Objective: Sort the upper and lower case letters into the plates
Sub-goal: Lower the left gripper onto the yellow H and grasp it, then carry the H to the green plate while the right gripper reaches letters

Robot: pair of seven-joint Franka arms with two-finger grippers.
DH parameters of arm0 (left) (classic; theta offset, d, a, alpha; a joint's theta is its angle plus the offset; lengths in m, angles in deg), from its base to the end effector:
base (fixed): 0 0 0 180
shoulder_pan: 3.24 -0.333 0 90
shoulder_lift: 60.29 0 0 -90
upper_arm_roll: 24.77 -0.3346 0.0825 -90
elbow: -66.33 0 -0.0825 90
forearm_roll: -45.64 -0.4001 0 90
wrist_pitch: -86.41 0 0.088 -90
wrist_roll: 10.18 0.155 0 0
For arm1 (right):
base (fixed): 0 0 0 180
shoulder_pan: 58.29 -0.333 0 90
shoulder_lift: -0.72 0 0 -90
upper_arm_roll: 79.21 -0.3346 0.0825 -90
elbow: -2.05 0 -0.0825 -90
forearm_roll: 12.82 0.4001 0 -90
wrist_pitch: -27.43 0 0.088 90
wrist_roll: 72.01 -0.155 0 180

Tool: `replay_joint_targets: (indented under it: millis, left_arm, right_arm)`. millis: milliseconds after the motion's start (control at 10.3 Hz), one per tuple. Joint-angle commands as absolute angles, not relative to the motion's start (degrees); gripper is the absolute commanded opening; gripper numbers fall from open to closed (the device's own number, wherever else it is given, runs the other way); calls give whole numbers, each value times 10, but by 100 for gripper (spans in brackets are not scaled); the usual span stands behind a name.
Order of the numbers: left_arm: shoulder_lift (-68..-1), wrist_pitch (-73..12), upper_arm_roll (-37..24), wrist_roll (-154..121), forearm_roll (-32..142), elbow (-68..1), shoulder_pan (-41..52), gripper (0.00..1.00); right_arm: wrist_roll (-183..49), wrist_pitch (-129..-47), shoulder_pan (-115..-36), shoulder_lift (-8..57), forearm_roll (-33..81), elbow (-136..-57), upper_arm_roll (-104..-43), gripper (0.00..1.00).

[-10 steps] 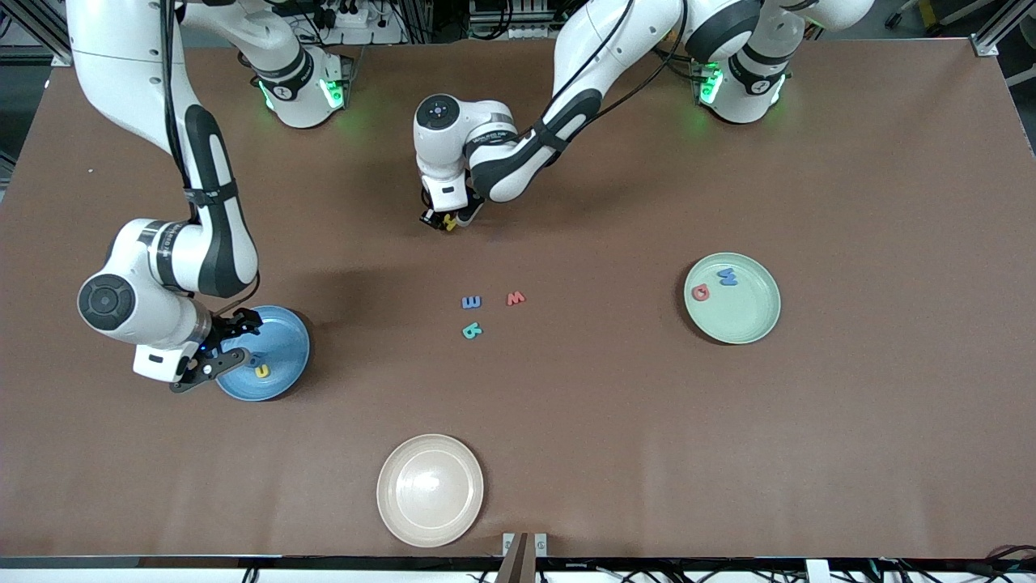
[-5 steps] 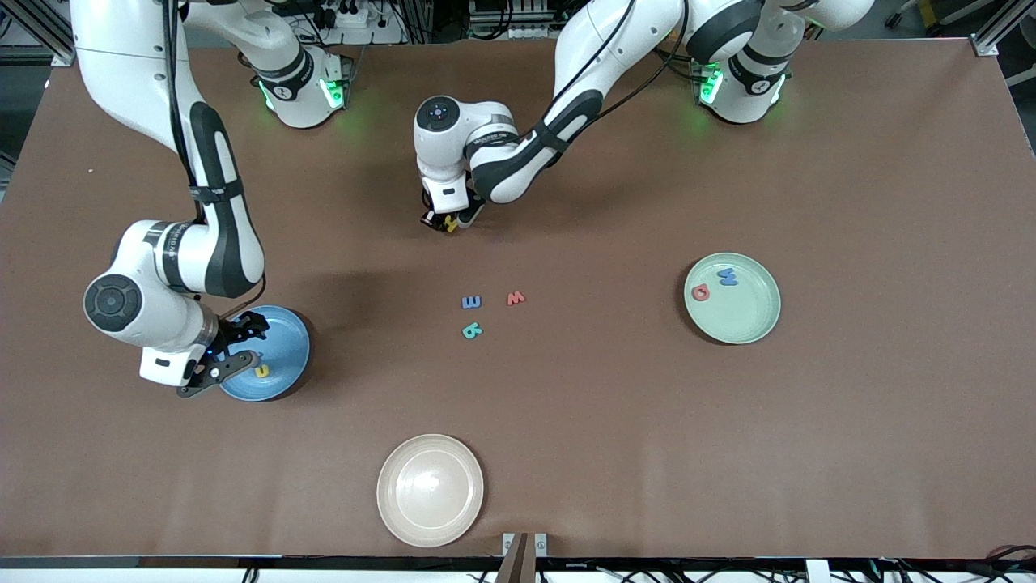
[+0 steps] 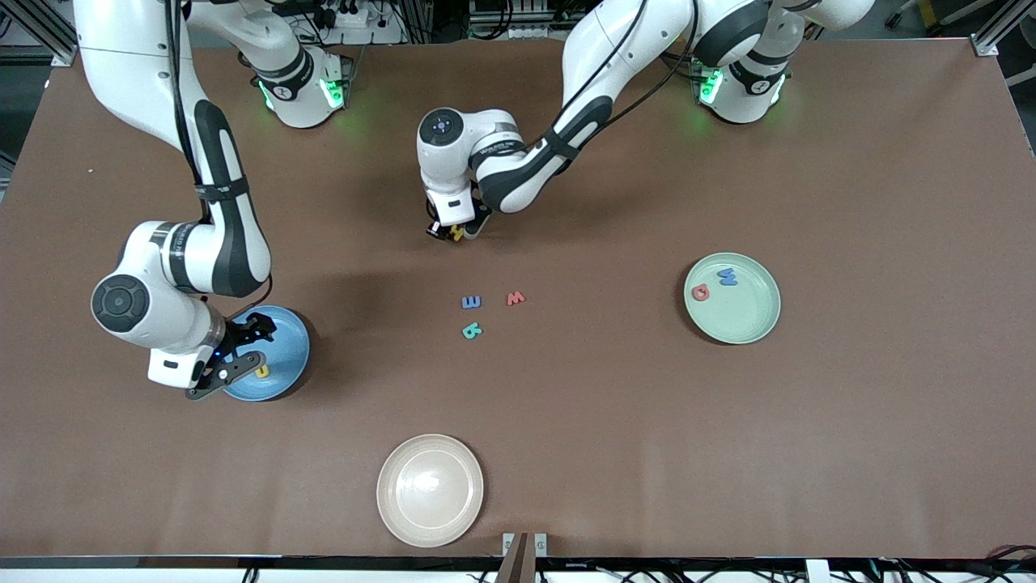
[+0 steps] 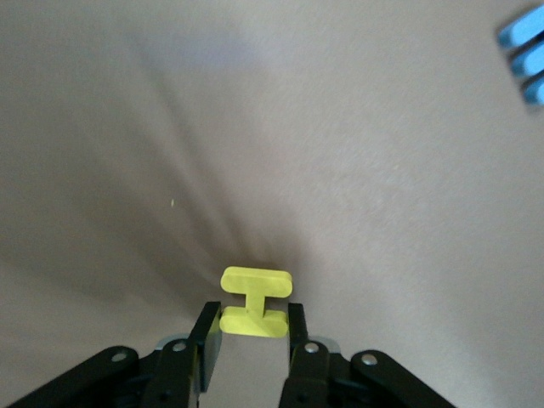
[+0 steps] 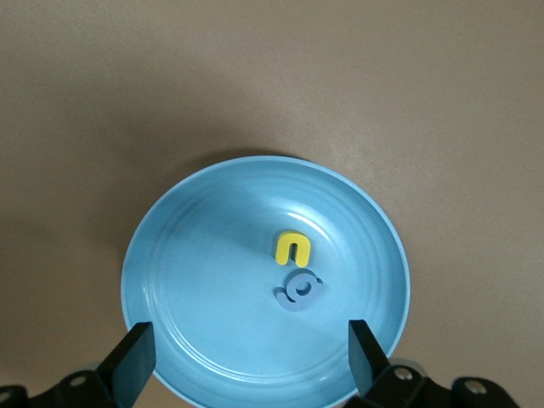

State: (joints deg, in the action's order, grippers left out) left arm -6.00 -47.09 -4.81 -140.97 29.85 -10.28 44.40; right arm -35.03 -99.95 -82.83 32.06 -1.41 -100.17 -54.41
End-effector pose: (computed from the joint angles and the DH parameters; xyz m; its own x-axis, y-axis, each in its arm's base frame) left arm 0.3584 -0.6926 0.1392 0.4766 0.8713 -0.1169 0.8788 -0.4757 0.0373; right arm 0.6677 0.0250 0.2249 0.8423 0.5332 -0.0786 0.5364 -0.8435 0.0265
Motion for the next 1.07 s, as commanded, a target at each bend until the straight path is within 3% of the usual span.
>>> replay_joint_targets:
  millis: [0, 292, 682, 975]
  left_arm:
    - [-84, -439, -44, -1370, 333, -108, 435, 21]
    - [-101, -395, -30, -1323, 335, -113, 402, 21]
    - [-163, -276, -15, -1205, 337, -158, 315, 21]
    - [-267, -255, 56, -1069, 337, -283, 151, 21]
  right_arm:
    - [-351, -993, -832, 324, 18, -993, -554, 100]
    - [-394, -993, -840, 324, 21, -992, -574, 100]
    - [-412, -991, -854, 324, 21, -993, -587, 100]
    - [-470, -983, -898, 323, 21, -992, -593, 100]
